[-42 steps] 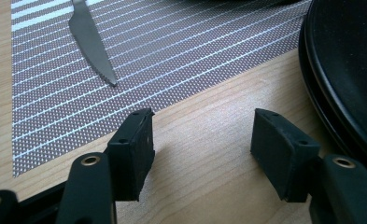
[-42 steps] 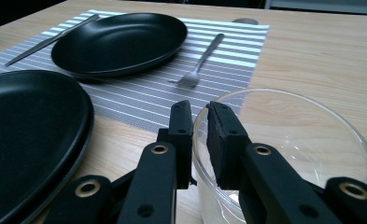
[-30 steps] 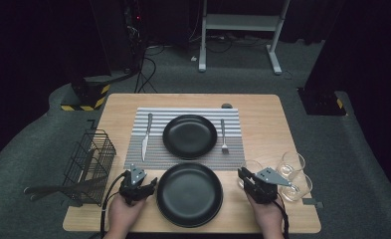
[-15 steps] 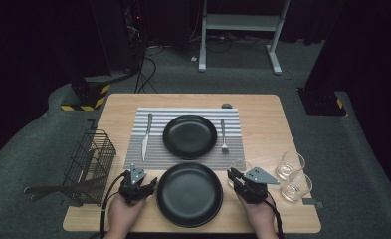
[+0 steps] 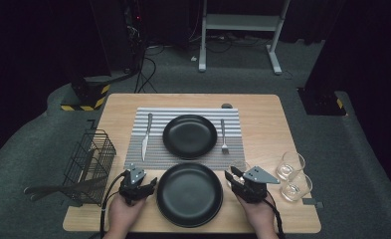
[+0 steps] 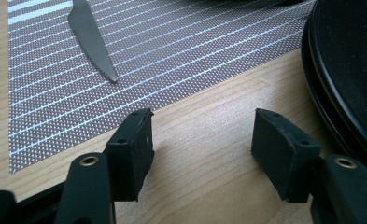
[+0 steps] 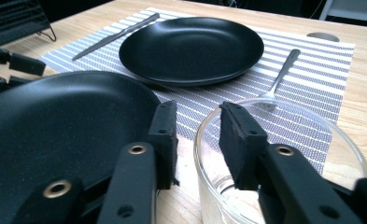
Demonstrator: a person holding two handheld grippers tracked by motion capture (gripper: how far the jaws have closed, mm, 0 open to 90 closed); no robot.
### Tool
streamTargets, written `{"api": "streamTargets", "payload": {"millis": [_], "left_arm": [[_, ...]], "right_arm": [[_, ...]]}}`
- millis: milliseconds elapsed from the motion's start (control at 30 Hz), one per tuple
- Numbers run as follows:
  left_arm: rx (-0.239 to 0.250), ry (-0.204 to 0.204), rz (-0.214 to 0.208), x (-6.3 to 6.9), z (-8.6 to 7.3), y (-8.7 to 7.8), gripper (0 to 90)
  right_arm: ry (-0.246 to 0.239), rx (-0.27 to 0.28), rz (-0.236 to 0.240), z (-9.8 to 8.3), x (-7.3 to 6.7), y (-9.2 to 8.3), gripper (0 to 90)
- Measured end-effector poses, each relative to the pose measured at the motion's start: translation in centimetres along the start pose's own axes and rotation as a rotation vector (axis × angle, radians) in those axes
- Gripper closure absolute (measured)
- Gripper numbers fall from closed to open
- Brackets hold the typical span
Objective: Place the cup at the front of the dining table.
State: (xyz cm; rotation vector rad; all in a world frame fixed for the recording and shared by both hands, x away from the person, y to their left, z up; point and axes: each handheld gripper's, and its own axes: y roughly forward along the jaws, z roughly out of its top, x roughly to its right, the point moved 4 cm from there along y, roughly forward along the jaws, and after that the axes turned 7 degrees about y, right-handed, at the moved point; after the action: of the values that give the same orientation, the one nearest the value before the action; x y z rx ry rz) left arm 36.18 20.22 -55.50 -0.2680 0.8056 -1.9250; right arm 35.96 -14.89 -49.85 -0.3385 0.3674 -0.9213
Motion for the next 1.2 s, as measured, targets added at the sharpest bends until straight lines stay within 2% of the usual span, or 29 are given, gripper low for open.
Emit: {"api": "streamTargets", "payload": {"millis": [100,200,233,333,400,533,633,667,800,967,1100,1200], "left_arm": [[-0.001,-0.015,-0.013,-0.1,0.0,0.0,38.8],[0.0,-0.003,-0.004,0.0,0.0,0.0,38.9],[0.0,-0.002,-0.004,0.0,0.0,0.0,38.9],[0.0,-0.002,0.0,0.0,0.0,0.0,38.7],[-0.001,-0.002,0.001,0.0,0.0,0.0,38.6],[-0.002,-0.007,0.0,0.0,0.0,0.0,38.5],[-0.002,-0.007,0.0,0.0,0.0,0.0,38.5],[-0.001,-0.006,0.002,0.0,0.0,0.0,38.5],[-0.002,-0.01,-0.002,-0.1,0.0,0.0,38.6],[0.0,-0.002,0.002,0.0,0.0,0.0,38.6],[0.0,-0.005,-0.002,0.0,0.0,0.0,38.5],[0.0,-0.002,0.002,0.0,0.0,0.0,38.6]], "right_arm": [[0.003,0.016,0.003,0.4,0.0,-0.3,56.8],[0.004,0.031,0.005,0.7,0.1,-0.6,51.5],[0.007,0.044,-0.002,0.9,0.2,-1.0,44.2],[0.016,0.069,-0.01,1.1,0.6,-1.4,35.4],[0.023,0.072,-0.011,1.2,0.7,-1.5,32.6],[0.04,0.074,-0.027,1.2,1.5,-1.6,20.2],[0.036,0.072,-0.038,1.1,1.7,-1.6,16.6],[0.042,0.069,-0.055,1.0,2.0,-1.5,12.6],[0.047,0.067,-0.061,0.8,2.2,-1.4,9.9],[0.032,0.051,-0.061,0.4,2.3,-1.0,9.3],[0.003,0.039,-0.081,0.1,2.3,-0.7,9.3],[0.005,0.023,-0.086,-0.3,2.5,-0.4,9.3]]}}
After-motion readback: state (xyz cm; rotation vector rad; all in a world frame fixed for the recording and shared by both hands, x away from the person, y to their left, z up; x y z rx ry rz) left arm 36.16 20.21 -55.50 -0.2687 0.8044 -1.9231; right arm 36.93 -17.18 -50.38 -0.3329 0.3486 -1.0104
